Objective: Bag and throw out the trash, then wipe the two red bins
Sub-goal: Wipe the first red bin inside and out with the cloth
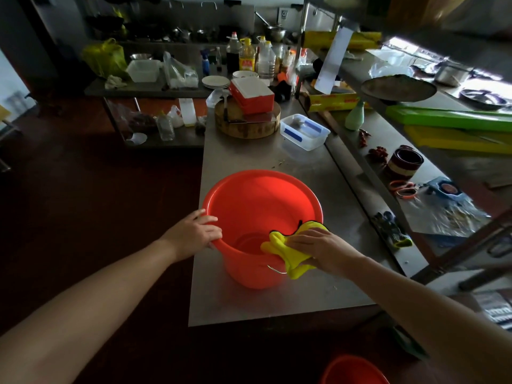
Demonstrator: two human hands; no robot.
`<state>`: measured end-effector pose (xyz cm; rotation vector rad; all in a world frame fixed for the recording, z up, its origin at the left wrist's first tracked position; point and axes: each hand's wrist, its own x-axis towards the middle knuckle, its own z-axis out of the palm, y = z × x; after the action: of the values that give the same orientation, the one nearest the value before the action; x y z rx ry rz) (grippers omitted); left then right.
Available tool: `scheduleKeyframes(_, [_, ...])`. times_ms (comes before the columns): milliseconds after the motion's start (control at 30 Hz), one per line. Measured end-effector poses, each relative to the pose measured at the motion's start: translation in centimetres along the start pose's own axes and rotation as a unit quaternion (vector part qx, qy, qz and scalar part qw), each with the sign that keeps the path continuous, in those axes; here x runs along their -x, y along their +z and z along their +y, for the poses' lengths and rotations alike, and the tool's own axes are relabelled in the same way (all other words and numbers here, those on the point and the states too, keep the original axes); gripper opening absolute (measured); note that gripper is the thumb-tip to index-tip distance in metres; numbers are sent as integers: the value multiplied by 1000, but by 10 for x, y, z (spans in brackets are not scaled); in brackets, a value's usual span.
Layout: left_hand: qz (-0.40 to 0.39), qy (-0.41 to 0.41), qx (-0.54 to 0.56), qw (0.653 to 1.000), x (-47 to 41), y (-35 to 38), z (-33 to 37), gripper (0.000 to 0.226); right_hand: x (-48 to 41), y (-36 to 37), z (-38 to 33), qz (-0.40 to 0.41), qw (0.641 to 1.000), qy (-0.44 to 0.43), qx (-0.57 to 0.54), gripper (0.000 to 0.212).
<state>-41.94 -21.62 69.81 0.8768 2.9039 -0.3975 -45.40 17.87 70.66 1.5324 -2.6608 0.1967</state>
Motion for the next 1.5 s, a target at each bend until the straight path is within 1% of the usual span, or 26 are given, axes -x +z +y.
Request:
scheduleKeyframes(67, [-20, -8, 1, 1000, -4, -2, 6, 46, 6, -2, 6, 5, 1000, 8, -6, 63])
scheduleKeyframes(100, [-26, -1, -2, 1000, -6, -5, 12, 52, 8, -3, 7, 9, 1000, 14, -11, 63])
scheduleKeyframes(167, [-35, 21, -10, 999, -15, -14, 33, 74, 10, -2, 8, 24, 999, 27, -26, 63])
scheduleKeyframes(200, [-28, 31, -8, 999, -20, -17, 48, 80, 11, -2, 8, 29, 998, 34, -34, 63])
scheduleKeyframes(233, [-11, 34, 1, 999, -26, -19, 66, 79, 12, -2, 7, 31, 998, 40, -39, 62])
scheduleKeyframes(300, [30, 16, 43, 999, -41, -21, 104, 65, 12, -3, 5, 20, 997, 52, -46, 59])
scheduleKeyframes(400, [66, -55, 125, 988, -62, -22, 150, 50, 15, -4, 4, -17, 996, 72, -46, 58])
scheduleKeyframes(533, [57, -165, 206, 963, -76, -22, 179, 44, 26, -4, 9, -28, 990, 126, -52, 56])
scheduleKeyframes(633, [75, -195, 248, 946, -79, -15, 190, 39, 35, -7, 13, 3, 985, 153, -81, 55])
scheduleKeyframes(700, [98, -195, 285, 933, -78, -11, 188, 32, 38, -12, 18, 41, 981, 166, -95, 55])
scheduleKeyframes(767, [102, -187, 297, 931, -72, -10, 176, 28, 40, -18, 25, 83, 977, 170, -97, 56])
scheduleKeyframes(867, [95, -146, 271, 947, -53, -6, 143, 35, 40, -21, 34, 148, 970, 171, -90, 59])
scheduleKeyframes(933, [65, -109, 252, 959, -37, -4, 118, 43, 37, -22, 36, 174, 966, 175, -84, 60])
scheduleKeyframes(1000, [36, -86, 212, 973, -22, -4, 95, 46, 32, -22, 36, 179, 965, 175, -80, 60])
scheduleKeyframes(1100, [18, -67, 158, 985, -3, -5, 72, 45, 23, -18, 30, 167, 968, 168, -78, 59])
scheduleKeyframes(1167, [12, -61, 134, 989, 4, -7, 70, 59, 17, -17, 24, 158, 970, 163, -83, 57])
scheduleKeyframes(1233, [36, -57, 144, 987, 3, -8, 80, 67, 10, -17, 16, 155, 973, 150, -88, 55])
scheduleKeyframes(1267, [68, -67, 185, 978, -2, -10, 91, 65, 7, -17, 12, 157, 974, 136, -85, 54])
scheduleKeyframes(1300, [104, -94, 254, 957, -8, -15, 103, 60, 3, -17, 7, 162, 976, 120, -79, 53])
scheduleKeyframes(1333, [138, -136, 340, 920, -16, -25, 117, 50, -1, -17, 3, 164, 978, 108, -74, 52])
scheduleKeyframes(1367, [157, -178, 436, 868, -25, -38, 130, 43, -4, -17, -1, 163, 979, 102, -72, 51])
scheduleKeyframes(1433, [165, -232, 609, 740, -47, -61, 151, 43, -10, -16, -10, 157, 979, 107, -73, 50])
scheduleKeyframes(1500, [171, -277, 719, 614, -65, -80, 161, 41, -15, -12, -19, 160, 979, 111, -65, 52])
